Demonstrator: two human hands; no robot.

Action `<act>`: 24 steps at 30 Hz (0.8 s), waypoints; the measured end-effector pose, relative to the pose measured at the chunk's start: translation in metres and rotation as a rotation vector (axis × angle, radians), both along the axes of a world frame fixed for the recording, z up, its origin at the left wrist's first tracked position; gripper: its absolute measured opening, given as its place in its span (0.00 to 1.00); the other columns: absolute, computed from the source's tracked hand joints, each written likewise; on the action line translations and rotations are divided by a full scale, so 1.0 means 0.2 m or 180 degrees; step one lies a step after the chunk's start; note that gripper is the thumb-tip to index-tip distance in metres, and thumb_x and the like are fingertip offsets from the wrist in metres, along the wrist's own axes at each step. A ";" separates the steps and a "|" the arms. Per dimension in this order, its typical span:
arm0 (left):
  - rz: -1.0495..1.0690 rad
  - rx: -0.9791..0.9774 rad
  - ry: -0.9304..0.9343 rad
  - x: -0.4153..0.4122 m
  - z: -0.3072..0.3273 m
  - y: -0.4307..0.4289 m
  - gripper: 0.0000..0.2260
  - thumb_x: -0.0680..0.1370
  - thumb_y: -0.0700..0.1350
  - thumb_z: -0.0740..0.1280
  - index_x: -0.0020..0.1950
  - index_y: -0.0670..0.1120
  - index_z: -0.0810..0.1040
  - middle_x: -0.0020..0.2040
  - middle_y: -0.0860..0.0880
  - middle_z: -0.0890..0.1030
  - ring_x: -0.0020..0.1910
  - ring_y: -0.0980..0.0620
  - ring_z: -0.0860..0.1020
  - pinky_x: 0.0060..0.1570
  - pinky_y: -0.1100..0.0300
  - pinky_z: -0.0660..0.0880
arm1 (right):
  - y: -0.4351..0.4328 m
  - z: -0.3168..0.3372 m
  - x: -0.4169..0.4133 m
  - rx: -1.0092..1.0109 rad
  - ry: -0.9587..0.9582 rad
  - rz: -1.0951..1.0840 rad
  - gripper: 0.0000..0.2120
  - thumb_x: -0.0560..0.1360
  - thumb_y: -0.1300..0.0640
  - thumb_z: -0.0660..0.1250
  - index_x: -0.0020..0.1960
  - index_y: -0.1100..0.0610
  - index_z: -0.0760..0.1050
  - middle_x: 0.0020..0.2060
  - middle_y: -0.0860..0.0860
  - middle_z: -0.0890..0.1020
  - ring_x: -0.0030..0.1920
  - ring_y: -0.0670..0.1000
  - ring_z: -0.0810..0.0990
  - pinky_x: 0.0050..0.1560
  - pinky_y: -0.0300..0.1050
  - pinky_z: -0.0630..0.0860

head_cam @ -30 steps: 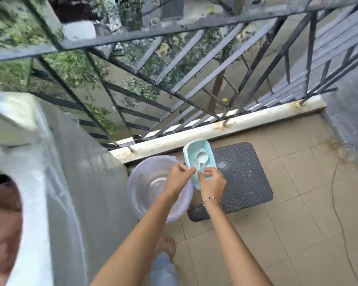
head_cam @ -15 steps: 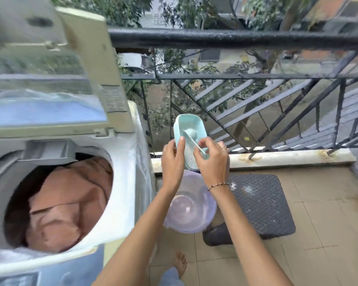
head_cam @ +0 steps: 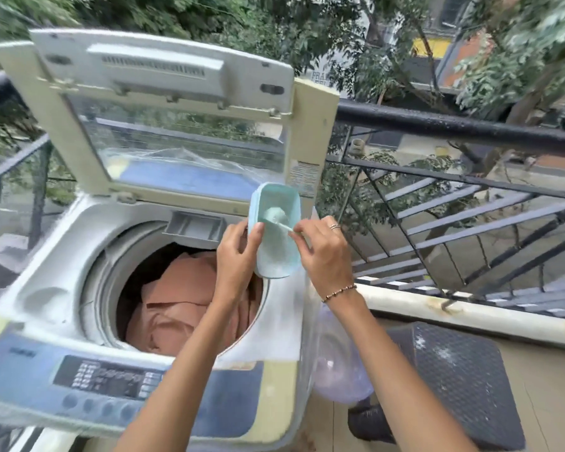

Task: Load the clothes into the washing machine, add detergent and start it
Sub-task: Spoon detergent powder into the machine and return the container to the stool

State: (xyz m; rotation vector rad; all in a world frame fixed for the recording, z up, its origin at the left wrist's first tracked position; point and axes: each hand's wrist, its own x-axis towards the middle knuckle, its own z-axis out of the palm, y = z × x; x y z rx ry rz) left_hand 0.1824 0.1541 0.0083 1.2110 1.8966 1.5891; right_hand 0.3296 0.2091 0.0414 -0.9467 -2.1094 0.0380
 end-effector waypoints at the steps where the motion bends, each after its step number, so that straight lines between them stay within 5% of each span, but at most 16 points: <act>1: 0.0043 0.0025 0.0045 -0.06 0.00 -0.02 0.16 0.77 0.60 0.58 0.42 0.49 0.74 0.38 0.51 0.73 0.40 0.62 0.72 0.41 0.73 0.65 | -0.02 0.00 -0.04 0.0004 -0.0103 0.0115 0.04 0.72 0.61 0.71 0.41 0.59 0.76 0.34 0.52 0.79 0.39 0.53 0.73 0.44 0.44 0.70; 5: 0.0193 0.0055 0.0074 -0.32 0.02 -0.11 0.24 0.75 0.62 0.57 0.54 0.44 0.80 0.41 0.50 0.74 0.41 0.64 0.73 0.42 0.76 0.65 | -0.11 0.00 -0.24 -0.0103 -0.0141 0.0199 0.03 0.72 0.62 0.70 0.41 0.58 0.76 0.35 0.51 0.80 0.39 0.54 0.73 0.44 0.44 0.69; 12: 0.0161 0.0170 -0.0162 -0.66 0.04 -0.20 0.22 0.75 0.61 0.60 0.56 0.46 0.80 0.45 0.46 0.77 0.43 0.67 0.74 0.45 0.75 0.67 | -0.19 0.06 -0.53 0.0006 -0.0456 0.0153 0.03 0.74 0.59 0.66 0.41 0.55 0.75 0.35 0.49 0.79 0.42 0.52 0.75 0.35 0.44 0.74; 18: 0.0110 0.0189 -0.0129 -0.90 0.00 -0.27 0.19 0.76 0.60 0.60 0.55 0.48 0.81 0.44 0.43 0.77 0.45 0.52 0.76 0.46 0.66 0.69 | -0.23 0.06 -0.78 0.0347 -0.1002 0.0161 0.10 0.69 0.66 0.71 0.38 0.55 0.72 0.31 0.50 0.75 0.39 0.53 0.75 0.26 0.47 0.75; 24: 0.0356 0.0025 -0.0145 -1.08 -0.06 -0.30 0.22 0.75 0.62 0.59 0.50 0.47 0.81 0.43 0.45 0.79 0.43 0.55 0.75 0.44 0.69 0.68 | -0.34 0.00 -0.98 -0.0764 -0.1029 0.0472 0.05 0.71 0.61 0.69 0.40 0.57 0.73 0.32 0.54 0.79 0.39 0.56 0.74 0.35 0.48 0.74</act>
